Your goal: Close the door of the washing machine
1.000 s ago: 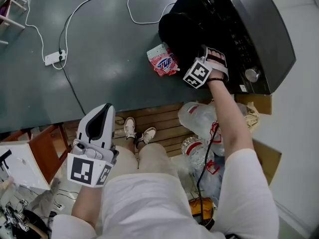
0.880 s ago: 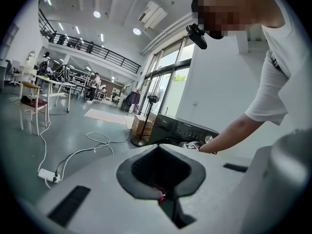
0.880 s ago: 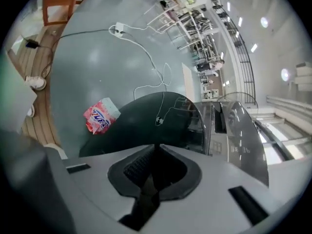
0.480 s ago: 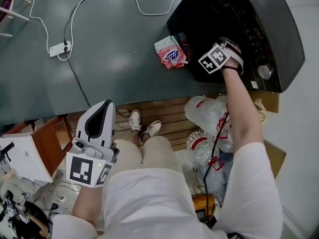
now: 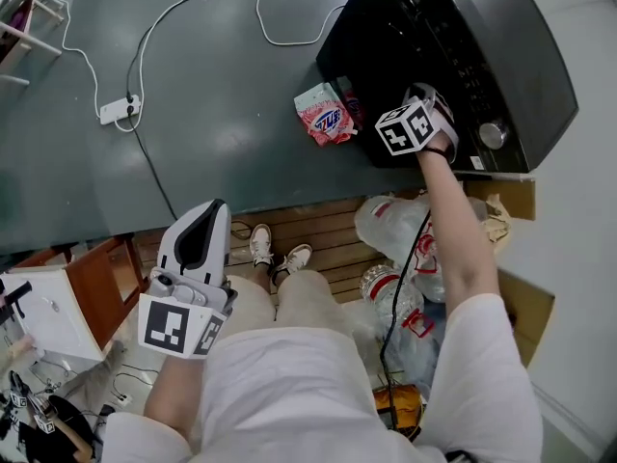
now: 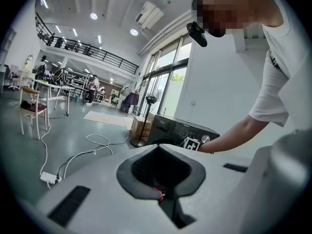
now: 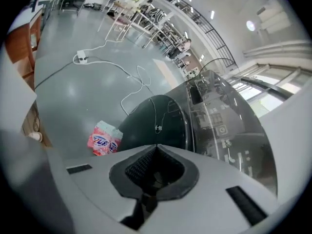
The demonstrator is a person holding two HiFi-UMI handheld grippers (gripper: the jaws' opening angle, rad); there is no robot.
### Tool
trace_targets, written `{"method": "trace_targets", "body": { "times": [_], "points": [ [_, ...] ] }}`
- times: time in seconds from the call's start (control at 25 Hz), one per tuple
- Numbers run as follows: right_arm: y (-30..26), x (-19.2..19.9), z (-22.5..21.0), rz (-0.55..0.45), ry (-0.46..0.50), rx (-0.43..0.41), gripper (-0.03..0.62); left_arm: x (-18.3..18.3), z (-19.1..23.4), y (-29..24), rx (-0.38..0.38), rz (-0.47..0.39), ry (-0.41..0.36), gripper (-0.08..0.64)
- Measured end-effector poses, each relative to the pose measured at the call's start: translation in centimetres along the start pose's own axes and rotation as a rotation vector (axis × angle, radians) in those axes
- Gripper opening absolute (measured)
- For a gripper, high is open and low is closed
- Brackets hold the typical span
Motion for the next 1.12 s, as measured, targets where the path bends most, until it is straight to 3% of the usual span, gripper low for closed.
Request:
{"method": "trace_targets", "body": {
  "times": [0.48, 0.88, 1.12],
  "points": [
    [11.5, 4.4, -2.2, -0.178, -0.204, -0.078, 0.000, -4.4, -5.3, 1.2, 0.072, -0.045, -0.107, 0.005],
    [20.2, 11.5, -4.1, -0.284, -0.613, -0.155, -0.002, -7.5, -10.9, 2.6, 0.131, -0.091, -0.206, 0.005],
    [25.0, 15.6, -5.5, -0.371, -0.785, -0.172, -0.002, -9.3, -13.4, 3.7, 0.155, -0.130, -0.263, 0.005]
  ]
}}
Point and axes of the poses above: the fingertips, and each gripper's own axes: y backward along the fingers, z to its left, x out of its underside, the point moved 10 cm from there along y, backward along the fingers, and after that the axes turned 4 degrees about z, right-handed, at the moved point
